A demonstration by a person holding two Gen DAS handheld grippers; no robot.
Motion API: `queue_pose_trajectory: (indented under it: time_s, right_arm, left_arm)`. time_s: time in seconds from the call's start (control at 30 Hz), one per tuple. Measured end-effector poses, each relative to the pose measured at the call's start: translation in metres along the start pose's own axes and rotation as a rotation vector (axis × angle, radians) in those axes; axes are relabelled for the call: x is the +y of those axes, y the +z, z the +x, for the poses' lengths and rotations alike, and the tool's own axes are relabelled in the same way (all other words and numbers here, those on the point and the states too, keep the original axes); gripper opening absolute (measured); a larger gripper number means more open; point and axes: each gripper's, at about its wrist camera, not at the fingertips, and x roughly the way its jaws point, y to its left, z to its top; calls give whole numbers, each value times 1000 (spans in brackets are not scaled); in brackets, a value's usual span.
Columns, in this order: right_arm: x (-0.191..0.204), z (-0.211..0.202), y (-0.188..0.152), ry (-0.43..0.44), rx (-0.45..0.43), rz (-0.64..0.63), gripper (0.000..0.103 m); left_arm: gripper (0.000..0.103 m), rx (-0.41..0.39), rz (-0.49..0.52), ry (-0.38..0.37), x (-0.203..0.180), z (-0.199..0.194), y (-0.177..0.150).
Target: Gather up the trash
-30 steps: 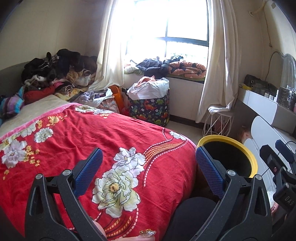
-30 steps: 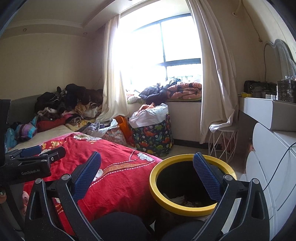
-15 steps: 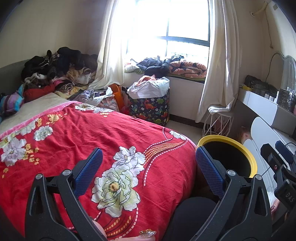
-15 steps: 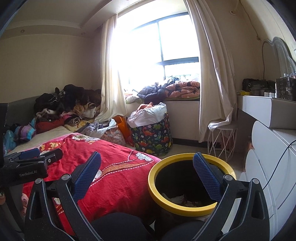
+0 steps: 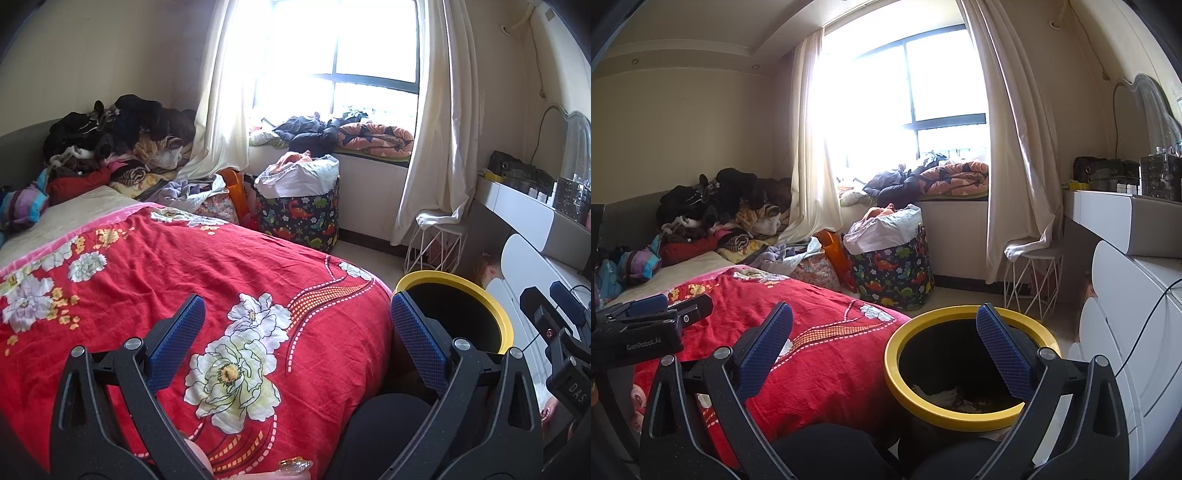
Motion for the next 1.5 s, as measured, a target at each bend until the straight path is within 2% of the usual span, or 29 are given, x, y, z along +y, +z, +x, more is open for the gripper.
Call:
queue_pose_trajectory:
  time_s: [1.33,1.43,1.5]
  right_arm:
    - [3,5,3,11,24,7,97]
    - [16,18,14,68,48,11,97]
    - [37,31,25,137,64,-6,97]
  left_arm:
    - [92,-4,2,1,-1,-3,3]
    - [92,14,-44,15,10,-4,6]
    - [92,22,-96,58,33,-6,9]
